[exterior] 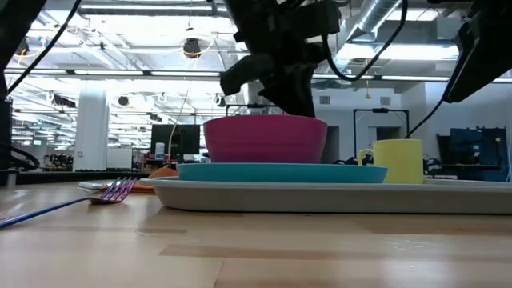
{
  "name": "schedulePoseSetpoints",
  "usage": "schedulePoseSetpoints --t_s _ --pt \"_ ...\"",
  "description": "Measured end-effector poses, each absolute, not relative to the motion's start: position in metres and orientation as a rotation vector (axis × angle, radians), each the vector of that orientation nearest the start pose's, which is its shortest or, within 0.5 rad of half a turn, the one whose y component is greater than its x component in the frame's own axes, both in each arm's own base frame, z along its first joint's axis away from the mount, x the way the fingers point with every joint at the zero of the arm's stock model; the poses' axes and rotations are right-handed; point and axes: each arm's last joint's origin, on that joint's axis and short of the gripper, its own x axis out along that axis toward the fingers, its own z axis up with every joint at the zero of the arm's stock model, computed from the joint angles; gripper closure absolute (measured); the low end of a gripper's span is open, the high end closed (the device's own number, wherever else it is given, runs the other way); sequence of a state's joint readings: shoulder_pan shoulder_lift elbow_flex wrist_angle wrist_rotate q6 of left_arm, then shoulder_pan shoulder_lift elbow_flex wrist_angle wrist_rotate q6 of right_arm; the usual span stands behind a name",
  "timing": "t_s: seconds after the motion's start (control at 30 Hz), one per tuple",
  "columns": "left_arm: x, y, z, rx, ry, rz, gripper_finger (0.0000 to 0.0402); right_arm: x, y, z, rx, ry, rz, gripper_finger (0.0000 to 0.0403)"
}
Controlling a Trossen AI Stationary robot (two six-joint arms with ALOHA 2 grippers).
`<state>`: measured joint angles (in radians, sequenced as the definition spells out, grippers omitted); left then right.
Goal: Set up tray
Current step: Put the pink bowl on the blue plate to the bottom left of the yellow mug, then put the brown napkin on the serving tray to the right of the blue plate
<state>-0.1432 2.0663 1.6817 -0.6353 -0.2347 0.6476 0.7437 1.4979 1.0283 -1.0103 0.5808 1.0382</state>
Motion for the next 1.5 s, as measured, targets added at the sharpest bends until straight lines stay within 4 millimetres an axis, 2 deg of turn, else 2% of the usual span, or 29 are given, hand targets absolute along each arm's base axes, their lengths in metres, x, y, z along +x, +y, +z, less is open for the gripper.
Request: schedulePoseSetpoints --t_s 0.1,0.3,1.03,1.3,1.4,1.5 --pt "0.445 -0.053 0.212 0.766 1.002 -0.258 0.0401 0.198 0.161 0.218 0.011 1.037 -0.446 0.028" --pt "0.451 -0.052 0.184 0.819 1.068 -0.272 0.0401 0.198 0.161 0.218 0.008 1.038 -0.446 0.028" --pt "0.455 -0.048 0.187 0.854 1.056 -0.217 0.0401 0.199 0.16 0.218 -0.025 1.025 -0.441 0.028" --pt "0.455 -0.048 0.228 0.844 1.113 -0.222 0.0401 0.201 0.16 0.22 -0.078 0.973 -0.444 0.028" --pt "0.449 -0.047 0.255 0.841 1.183 -0.219 0.0401 0.204 0.161 0.22 -0.061 0.945 -0.44 0.028" --pt "0.435 -0.043 0.29 0.824 1.285 -0.123 0.0401 0.208 0.16 0.221 -0.071 0.935 -0.421 0.028"
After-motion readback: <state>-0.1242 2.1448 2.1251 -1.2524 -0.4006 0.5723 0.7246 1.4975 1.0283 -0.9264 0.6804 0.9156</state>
